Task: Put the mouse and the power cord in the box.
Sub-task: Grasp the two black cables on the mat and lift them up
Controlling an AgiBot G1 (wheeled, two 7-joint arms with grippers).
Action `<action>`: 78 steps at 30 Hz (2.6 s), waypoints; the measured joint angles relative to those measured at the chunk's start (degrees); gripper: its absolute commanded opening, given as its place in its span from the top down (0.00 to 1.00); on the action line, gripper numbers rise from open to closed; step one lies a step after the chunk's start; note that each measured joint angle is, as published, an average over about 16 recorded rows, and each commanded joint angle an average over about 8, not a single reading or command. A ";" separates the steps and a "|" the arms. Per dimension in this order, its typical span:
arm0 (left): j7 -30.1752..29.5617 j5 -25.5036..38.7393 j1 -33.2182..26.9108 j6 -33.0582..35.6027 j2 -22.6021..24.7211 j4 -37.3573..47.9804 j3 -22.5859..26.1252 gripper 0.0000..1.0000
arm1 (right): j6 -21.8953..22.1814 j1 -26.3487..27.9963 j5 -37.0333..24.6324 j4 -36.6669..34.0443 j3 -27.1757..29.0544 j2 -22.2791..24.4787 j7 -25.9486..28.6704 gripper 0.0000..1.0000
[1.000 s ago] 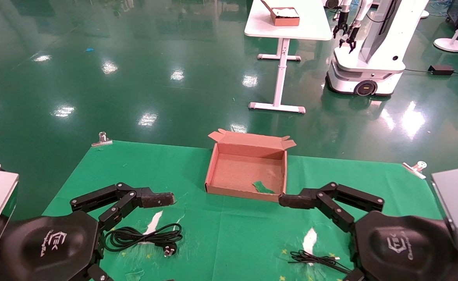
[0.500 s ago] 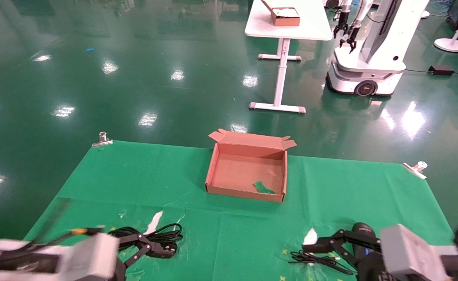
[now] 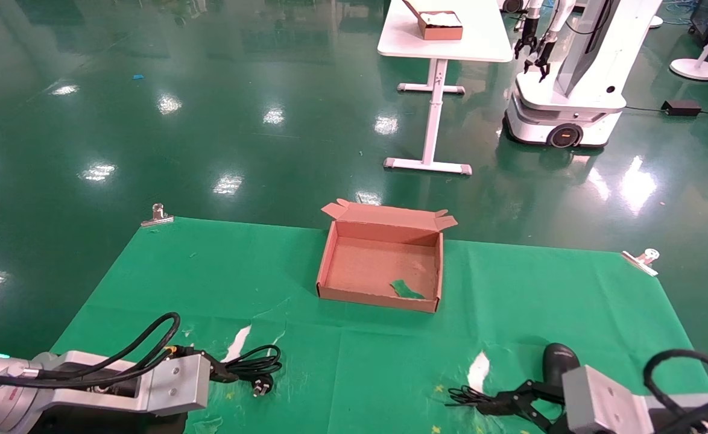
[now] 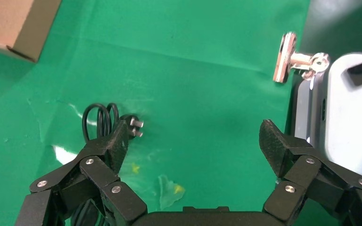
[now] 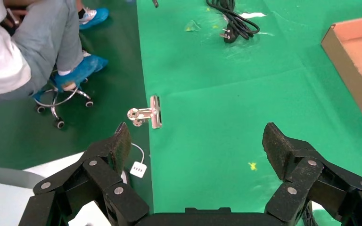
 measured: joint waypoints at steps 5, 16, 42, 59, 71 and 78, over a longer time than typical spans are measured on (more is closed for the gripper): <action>-2.51 6.39 -1.22 -1.31 3.06 1.46 2.29 0.00 | 0.36 0.12 -0.18 0.31 -0.01 -0.13 0.27 0.00; -10.58 26.80 -4.36 -6.88 14.76 9.69 9.63 0.00 | 0.88 0.23 -0.09 1.16 0.13 0.24 1.47 0.00; -14.78 40.36 -5.45 -14.94 23.45 21.31 13.93 0.00 | 0.39 1.10 -1.36 1.72 -0.50 0.56 2.22 0.00; -13.80 38.56 -5.48 -14.83 23.23 22.57 13.34 0.00 | -4.76 11.57 -18.47 -3.54 -8.93 -4.64 3.55 0.00; -13.66 38.51 -5.53 -14.89 23.28 22.76 13.34 0.00 | -2.51 22.80 -35.30 -24.67 -17.64 -17.45 -8.05 0.00; -13.65 38.50 -5.54 -14.89 23.29 22.79 13.34 0.00 | 2.38 27.35 -40.41 -39.91 -20.16 -25.98 -15.60 0.00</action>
